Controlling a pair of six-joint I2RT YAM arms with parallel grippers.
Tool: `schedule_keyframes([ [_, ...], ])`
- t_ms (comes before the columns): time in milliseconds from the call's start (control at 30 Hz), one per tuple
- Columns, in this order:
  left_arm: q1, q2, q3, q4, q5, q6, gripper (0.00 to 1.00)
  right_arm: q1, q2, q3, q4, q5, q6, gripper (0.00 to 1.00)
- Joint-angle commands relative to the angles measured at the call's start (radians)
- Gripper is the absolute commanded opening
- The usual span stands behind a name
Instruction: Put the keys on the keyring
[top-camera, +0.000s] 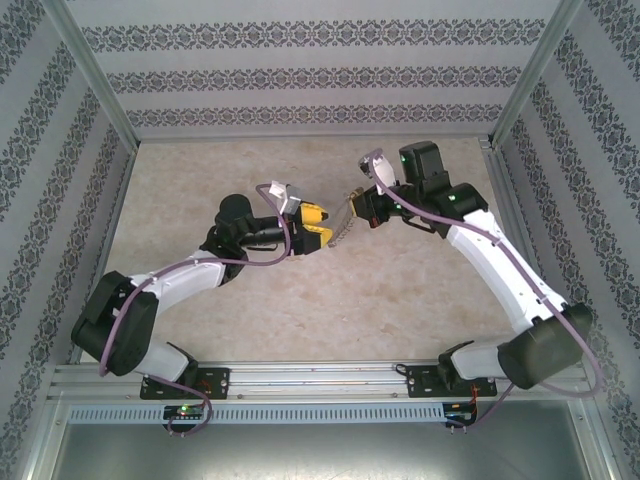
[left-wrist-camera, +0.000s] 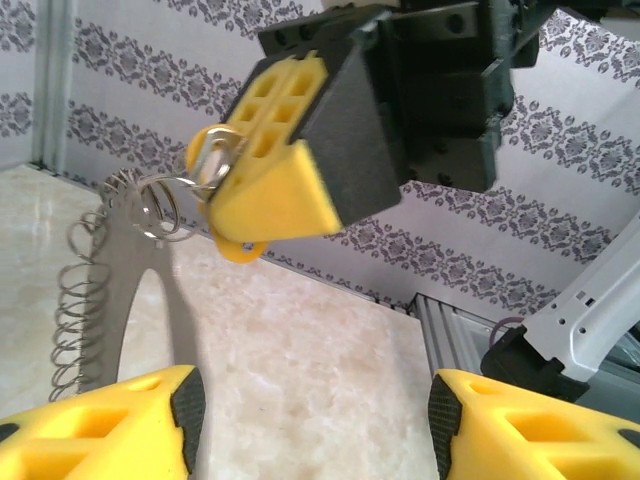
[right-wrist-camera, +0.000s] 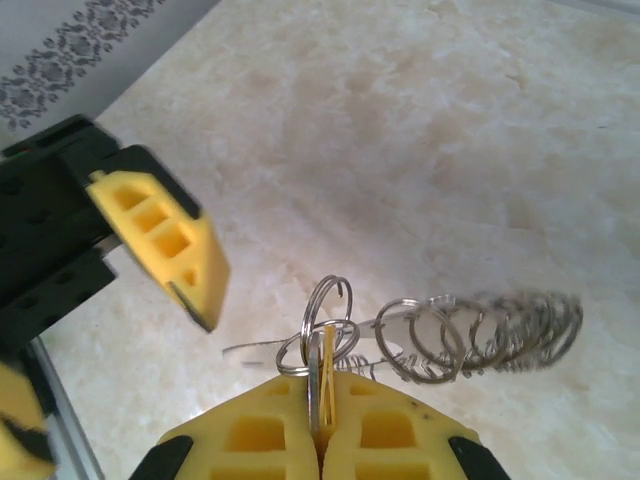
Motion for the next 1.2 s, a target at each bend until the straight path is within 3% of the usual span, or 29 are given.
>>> schedule_keyframes([
  [0,0.014,-0.06,-0.022,-0.043,-0.068,0.057,0.62,0.001,0.052,0.093,-0.082,0.039,-0.045,0.0],
  [367,0.025,-0.221,-0.083,-0.171,-0.383,0.115,0.66,0.014,0.341,0.424,-0.335,0.146,-0.12,0.0],
  [867,0.047,-0.329,-0.119,-0.296,-0.498,0.158,0.67,-0.007,0.747,0.92,-0.559,0.229,-0.19,0.0],
  [1167,0.052,-0.327,-0.126,-0.287,-0.527,0.153,0.67,-0.009,0.823,0.982,-0.553,0.222,-0.162,0.0],
])
